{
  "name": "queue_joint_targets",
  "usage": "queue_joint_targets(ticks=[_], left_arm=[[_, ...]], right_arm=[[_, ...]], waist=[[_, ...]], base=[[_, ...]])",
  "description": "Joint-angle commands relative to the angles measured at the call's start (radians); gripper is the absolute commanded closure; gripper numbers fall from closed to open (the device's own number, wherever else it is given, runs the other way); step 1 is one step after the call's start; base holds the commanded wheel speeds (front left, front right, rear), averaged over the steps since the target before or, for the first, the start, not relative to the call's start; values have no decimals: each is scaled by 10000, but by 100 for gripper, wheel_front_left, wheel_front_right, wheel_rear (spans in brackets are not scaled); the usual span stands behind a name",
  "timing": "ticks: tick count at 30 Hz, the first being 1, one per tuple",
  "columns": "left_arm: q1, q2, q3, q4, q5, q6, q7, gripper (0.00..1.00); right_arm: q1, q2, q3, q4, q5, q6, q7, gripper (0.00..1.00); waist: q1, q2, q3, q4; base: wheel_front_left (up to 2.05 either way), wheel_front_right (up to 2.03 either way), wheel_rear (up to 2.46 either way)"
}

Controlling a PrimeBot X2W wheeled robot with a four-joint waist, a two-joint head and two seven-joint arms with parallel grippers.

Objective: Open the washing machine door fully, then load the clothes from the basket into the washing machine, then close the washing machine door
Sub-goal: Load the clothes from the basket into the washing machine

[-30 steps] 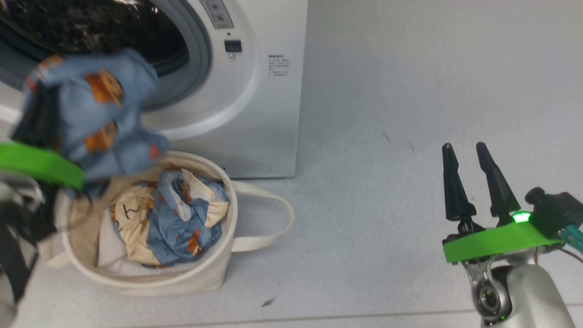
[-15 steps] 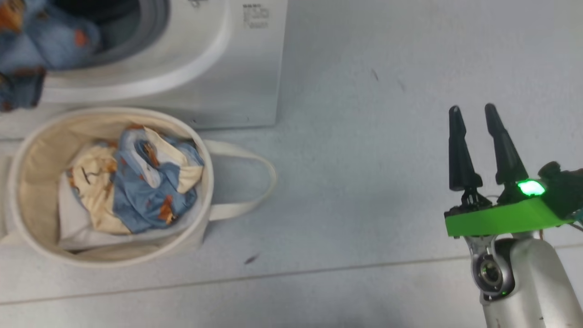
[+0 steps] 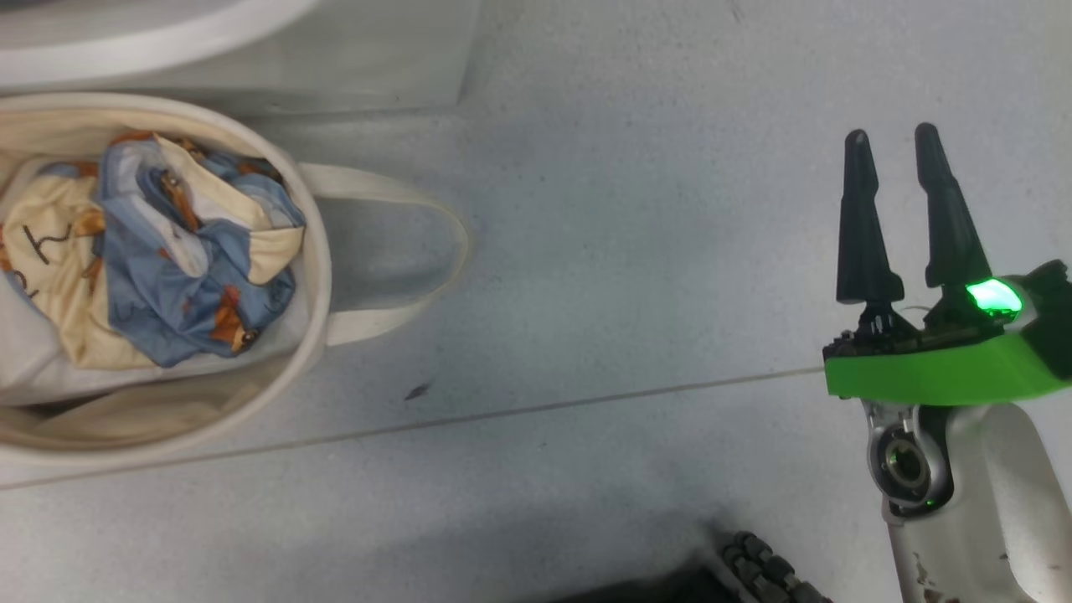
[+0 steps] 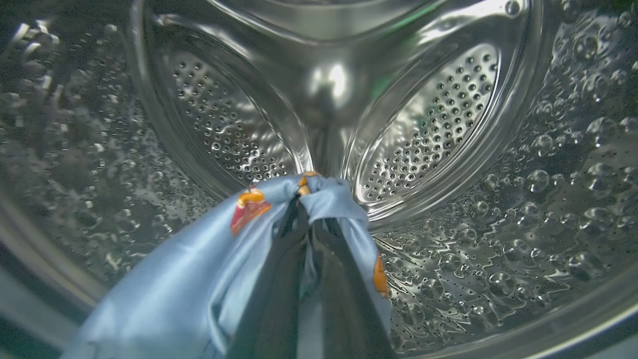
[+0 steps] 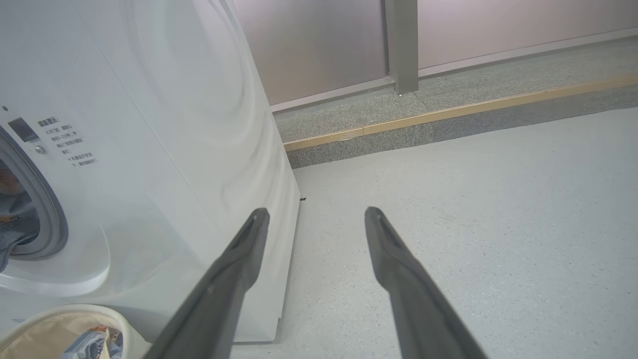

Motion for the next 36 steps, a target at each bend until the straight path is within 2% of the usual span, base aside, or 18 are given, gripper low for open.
queue_joint_targets(ticks=[1, 8, 12, 16, 21, 26, 27, 28, 29, 36], left_arm=[[-748, 610, 7, -74, -36, -13, 77, 100], [-2280, 750, -790, 273, 78, -13, -171, 100], [-3039, 868, -712, 133, 182, -13, -483, 100], [-3508, 1152, 549, -1073, 891, -13, -502, 100], [-2796, 1006, 2173, -2269, 1919, -13, -505, 100], [-2001, 675, 2140, -1732, 2195, -13, -506, 100], [-1888, 603, 2014, -1447, 2154, -13, -506, 31], [-1796, 526, 1806, -1139, 2073, -13, -506, 5], [-1756, 475, 1575, -846, 1982, -13, -506, 0], [-1651, 285, -12, 234, 1300, -13, 358, 0]], right_arm=[[5, -12, 212, -399, 86, 10, -141, 0], [-94, -12, 399, -465, 203, 10, -233, 0], [-97, -12, 434, -497, 229, 10, -256, 0], [-142, -12, 455, -537, 231, 10, -266, 0], [-197, -12, 492, -590, 239, 10, -269, 0], [-168, -12, 460, -564, 193, 10, -270, 0], [-163, -12, 456, -559, 181, 10, -270, 0], [-155, -12, 450, -554, 169, 10, -270, 0], [-144, -12, 442, -549, 150, 10, -270, 0], [-120, -12, 344, -497, -28, 10, -271, 0]], waist=[[-3, 0, 433, -190], [-3, 0, 964, -426], [-3, 0, 1145, -487], [-3, 0, 1330, -520], [-3, 0, 1458, -460], [-3, 0, 1440, -343], [-3, 0, 1431, -321], [-3, 0, 1413, -300], [-3, 0, 1397, -279], [-3, 0, 1118, -48]], base=[[0, 0, 0], [0, 0, 0], [0, 0, 0], [0, 0, 0], [0, 0, 0], [0, 0, 0], [0, 0, 0], [0, 0, 0], [0, 0, 0], [0, 0, 0]])
